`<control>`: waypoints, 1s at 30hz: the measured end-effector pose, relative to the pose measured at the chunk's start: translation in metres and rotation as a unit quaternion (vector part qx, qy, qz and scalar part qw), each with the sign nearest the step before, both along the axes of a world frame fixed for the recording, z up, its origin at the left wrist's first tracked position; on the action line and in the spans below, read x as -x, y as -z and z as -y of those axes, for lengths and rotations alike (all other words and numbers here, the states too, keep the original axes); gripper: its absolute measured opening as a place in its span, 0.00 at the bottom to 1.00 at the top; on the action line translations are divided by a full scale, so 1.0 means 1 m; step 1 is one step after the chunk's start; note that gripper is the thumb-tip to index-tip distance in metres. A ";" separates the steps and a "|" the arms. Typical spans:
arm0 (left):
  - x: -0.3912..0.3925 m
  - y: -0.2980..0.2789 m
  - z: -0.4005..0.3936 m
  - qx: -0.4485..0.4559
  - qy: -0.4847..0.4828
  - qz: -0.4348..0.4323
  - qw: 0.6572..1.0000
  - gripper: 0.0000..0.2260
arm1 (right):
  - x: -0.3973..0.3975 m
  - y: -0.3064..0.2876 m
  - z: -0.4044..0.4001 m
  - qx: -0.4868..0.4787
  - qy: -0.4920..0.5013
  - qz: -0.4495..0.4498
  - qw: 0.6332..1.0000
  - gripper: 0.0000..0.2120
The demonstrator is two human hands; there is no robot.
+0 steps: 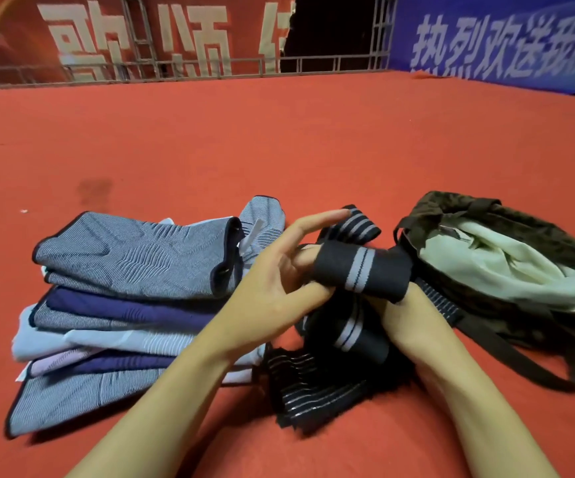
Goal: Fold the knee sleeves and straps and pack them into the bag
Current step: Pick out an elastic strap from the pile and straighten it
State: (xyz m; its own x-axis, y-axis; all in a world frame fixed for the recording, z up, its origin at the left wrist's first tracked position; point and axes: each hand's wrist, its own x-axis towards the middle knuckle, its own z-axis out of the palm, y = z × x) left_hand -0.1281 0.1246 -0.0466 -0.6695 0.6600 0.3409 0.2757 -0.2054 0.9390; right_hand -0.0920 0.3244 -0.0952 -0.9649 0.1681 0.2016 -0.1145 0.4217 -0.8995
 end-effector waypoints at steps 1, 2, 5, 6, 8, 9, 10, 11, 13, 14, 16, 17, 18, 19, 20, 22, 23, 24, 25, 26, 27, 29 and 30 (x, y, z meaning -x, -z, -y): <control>-0.002 -0.001 -0.001 -0.003 0.016 0.008 1.000 0.39 | -0.002 -0.004 0.002 0.027 -0.014 -0.026 0.999 0.10; -0.004 -0.002 -0.002 -0.017 0.035 0.020 0.999 0.43 | -0.004 -0.008 0.002 0.057 -0.029 -0.048 0.997 0.12; -0.003 0.000 -0.001 -0.051 0.077 0.059 0.994 0.46 | -0.012 -0.016 -0.002 0.083 -0.041 -0.063 0.994 0.13; -0.003 0.001 -0.001 -0.052 0.082 0.073 0.993 0.46 | -0.013 -0.016 -0.005 0.088 -0.036 -0.053 0.994 0.13; -0.004 0.001 0.000 -0.047 0.084 0.084 0.992 0.44 | -0.014 -0.016 -0.008 0.082 -0.027 -0.042 0.995 0.13; -0.005 0.000 -0.001 -0.044 0.084 0.085 0.992 0.44 | -0.014 -0.015 -0.008 0.078 -0.018 -0.038 0.996 0.12; -0.006 0.001 -0.002 -0.040 0.082 0.089 0.992 0.43 | -0.013 -0.015 -0.009 0.075 -0.008 -0.038 0.996 0.10; -0.006 0.002 -0.003 -0.036 0.082 0.095 0.991 0.43 | -0.012 -0.016 -0.008 0.077 0.004 -0.044 0.996 0.08; -0.007 0.004 -0.006 -0.031 0.077 0.110 0.990 0.43 | -0.014 -0.018 -0.007 0.078 0.036 -0.063 0.994 0.06; -0.006 0.006 -0.008 -0.027 0.070 0.118 0.990 0.43 | -0.014 -0.015 -0.008 0.080 0.056 -0.065 0.993 0.06; -0.005 0.009 -0.010 -0.017 0.051 0.118 0.992 0.44 | -0.014 -0.012 -0.011 0.052 0.086 -0.046 0.994 0.09; -0.004 0.010 -0.010 -0.010 0.043 0.112 0.993 0.44 | -0.012 -0.011 -0.012 0.045 0.090 -0.031 0.994 0.11; -0.003 0.012 -0.009 -0.003 0.036 0.105 0.994 0.43 | -0.009 -0.010 -0.013 0.072 0.094 -0.018 0.993 0.12; -0.002 0.015 -0.009 0.003 0.024 0.099 0.995 0.42 | -0.004 -0.012 -0.014 0.140 0.094 -0.012 0.986 0.12; 0.000 0.017 -0.010 0.005 -0.002 0.093 0.996 0.40 | 0.000 -0.016 -0.013 0.216 0.093 -0.005 0.972 0.11; 0.003 0.023 -0.012 -0.009 -0.081 0.106 0.991 0.34 | 0.001 -0.021 -0.011 0.318 0.083 0.002 0.945 0.10; 0.005 0.026 -0.014 -0.016 -0.112 0.126 0.986 0.30 | -0.003 -0.022 -0.009 0.315 0.075 -0.006 0.946 0.08; 0.006 0.028 -0.016 -0.016 -0.128 0.148 0.981 0.27 | -0.006 -0.020 -0.009 0.285 0.068 -0.022 0.956 0.06; 0.006 0.030 -0.017 -0.007 -0.135 0.165 0.977 0.24 | -0.010 -0.018 -0.008 0.234 0.061 -0.041 0.969 0.04; 0.005 0.032 -0.018 0.011 -0.130 0.176 0.976 0.23 | -0.012 -0.016 -0.007 0.181 0.053 -0.059 0.980 0.04; 0.004 0.034 -0.020 0.031 -0.116 0.181 0.976 0.23 | -0.012 -0.013 -0.007 0.151 0.045 -0.072 0.985 0.05; 0.001 0.035 -0.021 0.056 -0.084 0.187 0.977 0.23 | -0.010 -0.010 -0.007 0.139 0.036 -0.082 0.986 0.05; 0.000 0.033 -0.022 0.063 -0.072 0.188 0.977 0.23 | -0.010 -0.010 -0.005 0.132 0.041 -0.082 0.987 0.06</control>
State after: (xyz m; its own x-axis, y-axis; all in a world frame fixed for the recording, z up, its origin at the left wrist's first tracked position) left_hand -0.1278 0.1465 -0.0799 -0.8205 0.5710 -0.0262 -0.0773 -0.0654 0.9949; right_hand -0.0824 0.3297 -0.0848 -0.9038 0.3127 0.2921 -0.2422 0.1891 -0.9516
